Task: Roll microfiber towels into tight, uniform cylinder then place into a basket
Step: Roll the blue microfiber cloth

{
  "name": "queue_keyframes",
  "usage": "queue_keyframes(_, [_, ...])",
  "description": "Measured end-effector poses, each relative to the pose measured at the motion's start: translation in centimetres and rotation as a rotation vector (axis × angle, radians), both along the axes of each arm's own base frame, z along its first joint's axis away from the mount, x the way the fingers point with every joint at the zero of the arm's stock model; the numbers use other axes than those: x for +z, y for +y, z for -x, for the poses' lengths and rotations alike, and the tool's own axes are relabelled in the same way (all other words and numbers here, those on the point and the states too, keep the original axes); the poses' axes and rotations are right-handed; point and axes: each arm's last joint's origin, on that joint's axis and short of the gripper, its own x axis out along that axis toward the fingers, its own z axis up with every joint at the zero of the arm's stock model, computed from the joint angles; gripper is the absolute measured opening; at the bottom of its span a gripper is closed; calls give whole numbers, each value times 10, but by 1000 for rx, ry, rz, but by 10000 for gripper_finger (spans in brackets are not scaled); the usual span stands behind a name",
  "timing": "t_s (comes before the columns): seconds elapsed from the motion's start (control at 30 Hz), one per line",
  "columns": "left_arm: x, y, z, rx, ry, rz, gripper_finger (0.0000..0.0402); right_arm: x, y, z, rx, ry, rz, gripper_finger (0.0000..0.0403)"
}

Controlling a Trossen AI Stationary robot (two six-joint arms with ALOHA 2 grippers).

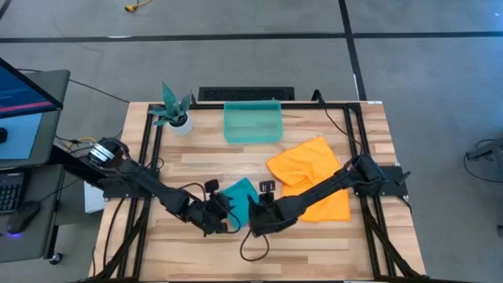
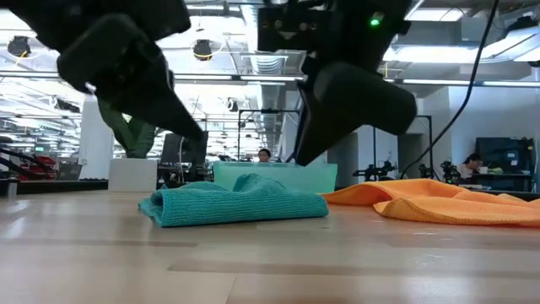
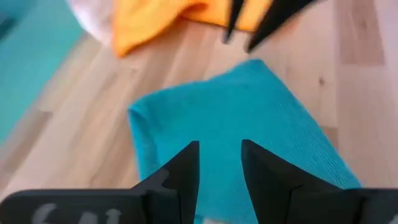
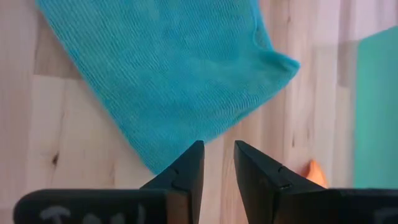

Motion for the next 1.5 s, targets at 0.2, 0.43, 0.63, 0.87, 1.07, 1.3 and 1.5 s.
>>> queue_keyframes(0.2, [-28,11,-11,29,76,-42,112,-1,-4,-1,19,37,-27,111])
queue_keyframes(0.43, [-39,22,-8,144,140,15,112,-1,-3,-2,27,32,-35,111])
queue_keyframes(0.63, [-40,14,-2,161,144,43,112,2,-6,-14,38,-57,-77,111])
queue_keyframes(0.87, [-40,11,0,155,137,35,112,3,-10,-20,45,-95,-104,111])
queue_keyframes(1.07, [-40,11,-1,141,142,22,112,-8,-13,-22,60,-133,-116,111])
queue_keyframes(1.3, [-40,11,-1,141,142,22,112,-25,-20,-17,70,-124,-102,111])
queue_keyframes(1.5, [-39,11,0,138,142,20,112,-23,-19,-23,91,-187,-111,111])
